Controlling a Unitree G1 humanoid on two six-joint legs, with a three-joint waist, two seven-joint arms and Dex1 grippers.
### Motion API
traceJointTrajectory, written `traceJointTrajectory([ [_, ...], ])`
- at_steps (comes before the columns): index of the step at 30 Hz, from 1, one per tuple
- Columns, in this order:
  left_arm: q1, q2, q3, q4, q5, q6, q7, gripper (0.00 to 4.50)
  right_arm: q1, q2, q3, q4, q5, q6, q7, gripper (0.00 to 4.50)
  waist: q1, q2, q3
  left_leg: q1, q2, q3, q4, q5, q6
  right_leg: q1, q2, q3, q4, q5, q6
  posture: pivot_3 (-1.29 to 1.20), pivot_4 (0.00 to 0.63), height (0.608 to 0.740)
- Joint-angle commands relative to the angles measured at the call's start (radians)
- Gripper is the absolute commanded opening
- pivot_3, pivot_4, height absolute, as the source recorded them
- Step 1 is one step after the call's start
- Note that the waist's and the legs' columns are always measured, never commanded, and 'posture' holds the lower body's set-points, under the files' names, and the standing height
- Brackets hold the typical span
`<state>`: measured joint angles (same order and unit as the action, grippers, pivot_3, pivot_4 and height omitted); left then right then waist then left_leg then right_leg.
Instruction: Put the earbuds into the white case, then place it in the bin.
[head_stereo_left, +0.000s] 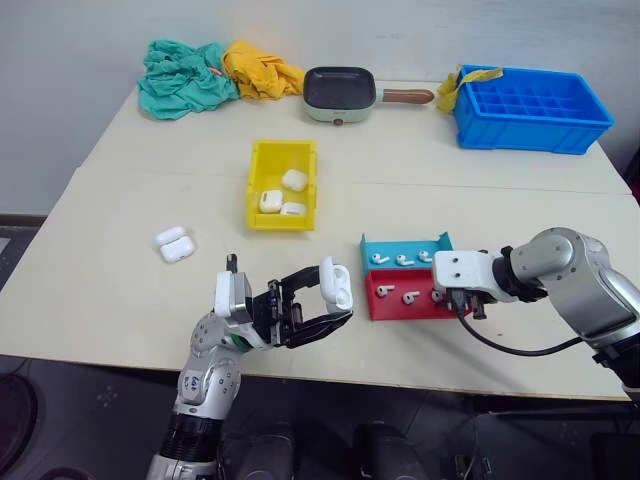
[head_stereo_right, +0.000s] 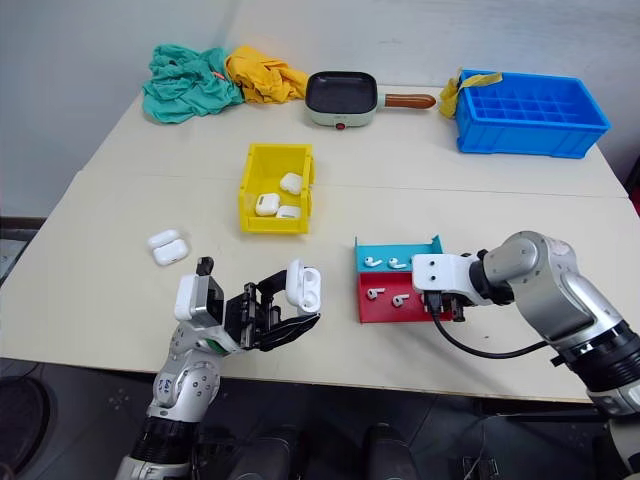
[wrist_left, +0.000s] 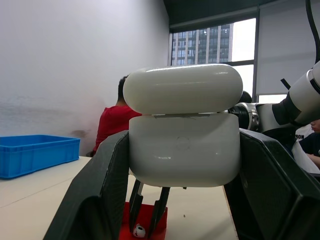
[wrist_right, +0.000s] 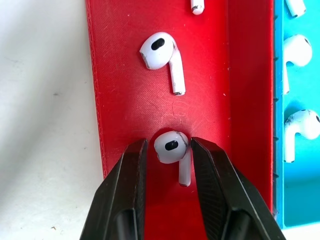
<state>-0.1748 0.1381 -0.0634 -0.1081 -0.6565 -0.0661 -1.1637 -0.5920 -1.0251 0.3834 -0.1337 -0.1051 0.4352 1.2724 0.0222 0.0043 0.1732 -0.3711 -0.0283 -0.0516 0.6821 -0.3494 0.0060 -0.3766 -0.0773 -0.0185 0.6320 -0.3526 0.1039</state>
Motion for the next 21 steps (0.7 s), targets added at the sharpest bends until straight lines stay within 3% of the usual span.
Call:
traceJointTrajectory([
  [1, 0.001, 0.002, -0.010, -0.034, -0.002, -0.008, 0.000, 2.78, 0.014, 0.001, -0.014, 0.010, -0.011, 0.006, 0.006, 0.84, 0.000, 0.000, 0.000, 0.000, 0.000, 0.000, 0.000, 0.000, 0.000, 0.000, 0.000, 0.000, 0.000, 0.000, 0.000, 0.00, 0.150, 0.740],
  [3, 0.001, 0.001, -0.010, -0.034, -0.001, -0.008, 0.000, 2.78, 0.015, 0.004, -0.017, 0.009, -0.010, 0.008, 0.003, 0.44, 0.000, 0.000, 0.000, 0.000, 0.000, 0.000, 0.000, 0.000, 0.000, 0.000, 0.000, 0.000, 0.000, 0.000, 0.000, 0.00, 0.150, 0.740],
  [12, -0.004, -0.014, -0.007, -0.026, -0.015, -0.005, 0.006, 2.78, 0.039, -0.001, -0.083, -0.006, 0.031, 0.027, -0.012, 0.44, 0.001, 0.000, 0.000, 0.000, 0.000, 0.000, 0.000, 0.000, 0.000, 0.000, 0.000, 0.000, 0.001, 0.000, 0.000, 0.00, 0.150, 0.740],
  [15, -0.006, -0.023, -0.007, -0.039, -0.048, 0.020, 0.008, 2.78, 0.076, 0.003, -0.214, -0.035, 0.156, 0.015, 0.004, 0.44, 0.001, 0.000, 0.000, 0.000, 0.000, 0.000, 0.000, 0.000, 0.000, 0.000, 0.000, 0.000, 0.001, 0.000, 0.000, 0.00, 0.150, 0.740],
  [19, -0.039, -0.033, -0.015, -0.035, -0.076, 0.064, -0.001, 2.78, 0.219, 0.081, -0.580, -0.137, 0.498, 0.048, 0.030, 0.44, 0.003, 0.000, 0.000, -0.001, 0.000, -0.001, 0.000, 0.000, 0.000, 0.000, 0.000, -0.001, 0.001, 0.000, 0.000, 0.00, 0.150, 0.740],
  [21, -0.057, -0.048, -0.003, -0.023, -0.099, 0.063, -0.010, 2.78, 0.253, 0.131, -0.679, -0.184, 0.598, 0.108, -0.025, 0.44, 0.004, -0.001, 0.000, 0.000, 0.000, -0.001, 0.000, 0.000, 0.000, 0.001, 0.000, -0.001, 0.001, 0.000, 0.000, 0.00, 0.150, 0.740],
])
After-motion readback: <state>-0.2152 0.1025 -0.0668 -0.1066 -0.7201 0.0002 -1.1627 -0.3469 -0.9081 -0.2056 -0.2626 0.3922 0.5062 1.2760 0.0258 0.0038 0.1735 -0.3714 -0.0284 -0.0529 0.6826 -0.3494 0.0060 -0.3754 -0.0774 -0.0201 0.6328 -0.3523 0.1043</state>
